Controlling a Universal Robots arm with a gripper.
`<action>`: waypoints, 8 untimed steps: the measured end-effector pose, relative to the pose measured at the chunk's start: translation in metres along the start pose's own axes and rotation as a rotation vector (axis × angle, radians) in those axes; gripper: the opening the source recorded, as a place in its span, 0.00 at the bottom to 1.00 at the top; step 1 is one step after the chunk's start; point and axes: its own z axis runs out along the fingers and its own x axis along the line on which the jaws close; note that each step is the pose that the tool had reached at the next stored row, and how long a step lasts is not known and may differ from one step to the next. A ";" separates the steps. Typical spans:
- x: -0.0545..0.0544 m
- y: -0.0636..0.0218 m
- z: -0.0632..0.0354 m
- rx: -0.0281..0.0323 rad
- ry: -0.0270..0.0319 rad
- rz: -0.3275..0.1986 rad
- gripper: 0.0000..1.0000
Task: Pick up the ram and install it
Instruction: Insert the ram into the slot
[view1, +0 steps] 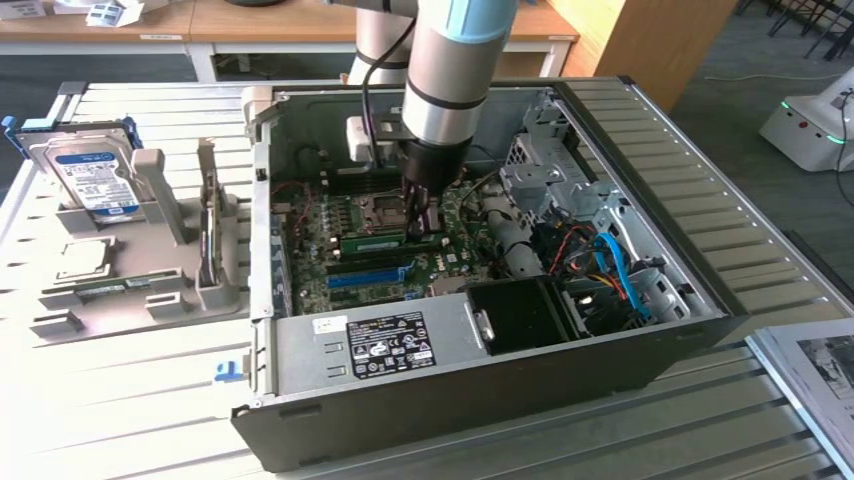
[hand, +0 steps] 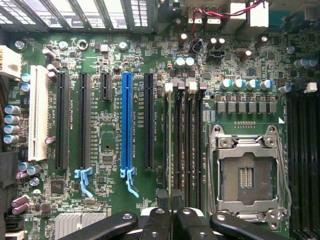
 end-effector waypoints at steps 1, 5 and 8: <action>0.000 0.0000 0.0002 0.0000 0.0001 0.000 0.12; 0.000 -0.0001 0.0011 0.0000 0.0001 0.000 0.12; 0.000 -0.0001 0.0019 0.0000 0.0001 0.000 0.12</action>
